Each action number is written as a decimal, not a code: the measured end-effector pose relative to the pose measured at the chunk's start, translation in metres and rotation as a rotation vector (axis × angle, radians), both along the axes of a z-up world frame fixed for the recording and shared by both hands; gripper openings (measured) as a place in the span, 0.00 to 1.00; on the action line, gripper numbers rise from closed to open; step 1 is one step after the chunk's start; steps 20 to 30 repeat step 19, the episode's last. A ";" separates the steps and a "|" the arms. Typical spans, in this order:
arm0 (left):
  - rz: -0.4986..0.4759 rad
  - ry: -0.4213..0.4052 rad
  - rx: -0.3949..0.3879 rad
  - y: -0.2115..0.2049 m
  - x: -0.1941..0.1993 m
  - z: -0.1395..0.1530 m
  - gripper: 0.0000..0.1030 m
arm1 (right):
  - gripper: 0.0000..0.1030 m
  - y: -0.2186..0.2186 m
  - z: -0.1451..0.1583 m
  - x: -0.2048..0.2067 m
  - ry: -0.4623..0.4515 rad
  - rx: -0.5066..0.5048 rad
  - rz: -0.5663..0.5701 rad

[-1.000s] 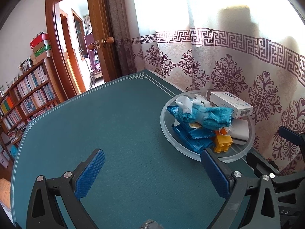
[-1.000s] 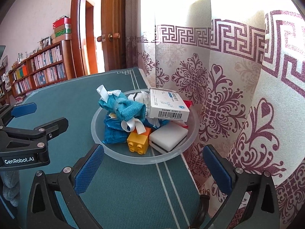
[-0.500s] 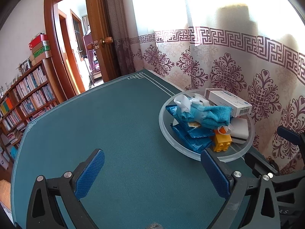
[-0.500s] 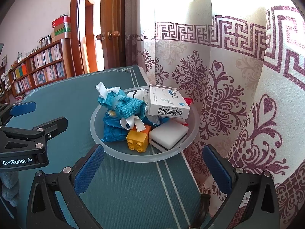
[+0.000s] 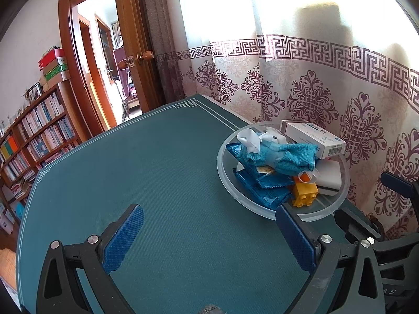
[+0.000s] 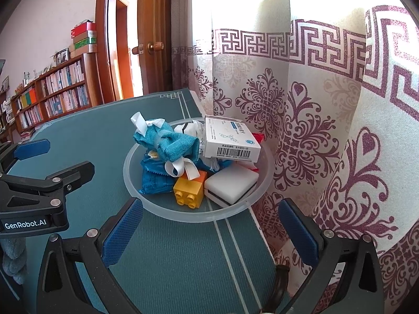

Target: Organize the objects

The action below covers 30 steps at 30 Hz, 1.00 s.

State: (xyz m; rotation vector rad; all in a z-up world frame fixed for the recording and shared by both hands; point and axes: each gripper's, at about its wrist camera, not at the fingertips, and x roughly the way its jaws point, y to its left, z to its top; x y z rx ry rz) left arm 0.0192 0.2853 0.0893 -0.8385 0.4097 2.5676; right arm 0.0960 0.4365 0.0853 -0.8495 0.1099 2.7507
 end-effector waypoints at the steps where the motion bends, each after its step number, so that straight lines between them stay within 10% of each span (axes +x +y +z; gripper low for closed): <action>1: 0.003 -0.003 0.000 0.000 0.000 0.000 1.00 | 1.00 0.000 -0.001 0.000 -0.001 -0.001 0.001; 30: 0.006 -0.039 0.008 -0.006 -0.005 -0.004 1.00 | 1.00 -0.005 -0.009 -0.002 -0.016 -0.012 0.009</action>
